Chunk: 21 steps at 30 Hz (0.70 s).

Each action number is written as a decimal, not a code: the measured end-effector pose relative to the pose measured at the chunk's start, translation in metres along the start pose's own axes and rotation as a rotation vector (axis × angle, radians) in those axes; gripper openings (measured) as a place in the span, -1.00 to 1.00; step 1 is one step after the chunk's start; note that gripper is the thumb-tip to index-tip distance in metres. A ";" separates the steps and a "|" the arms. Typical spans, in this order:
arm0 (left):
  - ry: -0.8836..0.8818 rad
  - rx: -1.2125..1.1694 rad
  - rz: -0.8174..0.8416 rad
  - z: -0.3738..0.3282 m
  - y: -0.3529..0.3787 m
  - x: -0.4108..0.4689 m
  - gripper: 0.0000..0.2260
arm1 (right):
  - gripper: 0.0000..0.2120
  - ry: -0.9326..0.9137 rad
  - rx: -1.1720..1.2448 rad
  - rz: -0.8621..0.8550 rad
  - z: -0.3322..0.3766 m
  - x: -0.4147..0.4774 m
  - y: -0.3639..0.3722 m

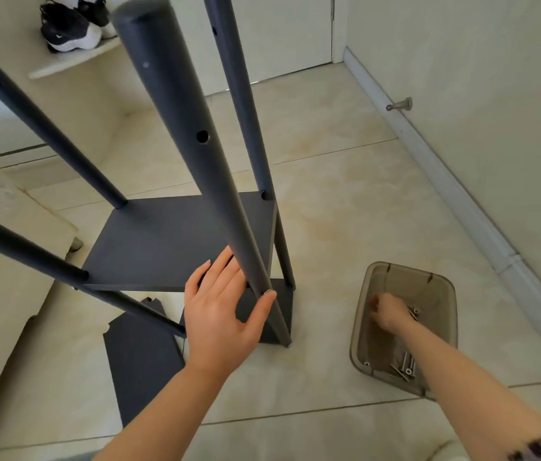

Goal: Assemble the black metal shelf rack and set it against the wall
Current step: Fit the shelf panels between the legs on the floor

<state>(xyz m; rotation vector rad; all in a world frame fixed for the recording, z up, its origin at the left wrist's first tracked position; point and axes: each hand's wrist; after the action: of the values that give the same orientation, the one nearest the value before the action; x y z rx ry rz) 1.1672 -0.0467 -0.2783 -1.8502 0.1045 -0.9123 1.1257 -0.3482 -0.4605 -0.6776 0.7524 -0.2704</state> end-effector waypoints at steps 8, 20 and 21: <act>0.027 -0.010 -0.019 0.002 0.006 -0.002 -0.61 | -0.83 -0.040 -0.109 -0.006 -0.010 0.010 0.015; 0.009 -0.023 -0.003 0.004 0.008 -0.001 -0.61 | -0.89 -0.074 -0.058 -0.040 -0.020 0.011 0.020; 0.004 -0.026 0.000 0.003 0.007 0.000 -0.62 | -0.92 -0.053 -0.014 -0.052 -0.020 0.010 0.018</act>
<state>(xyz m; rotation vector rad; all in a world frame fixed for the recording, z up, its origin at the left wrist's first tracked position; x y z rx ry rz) 1.1713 -0.0478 -0.2851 -1.8729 0.1193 -0.9191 1.1184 -0.3485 -0.4886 -0.7155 0.6875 -0.2935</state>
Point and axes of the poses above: each hand's wrist, its own x-axis towards the middle knuckle, its own y-axis out of the palm, z = x × y, and after that the axes turned 9 degrees about x, right-handed
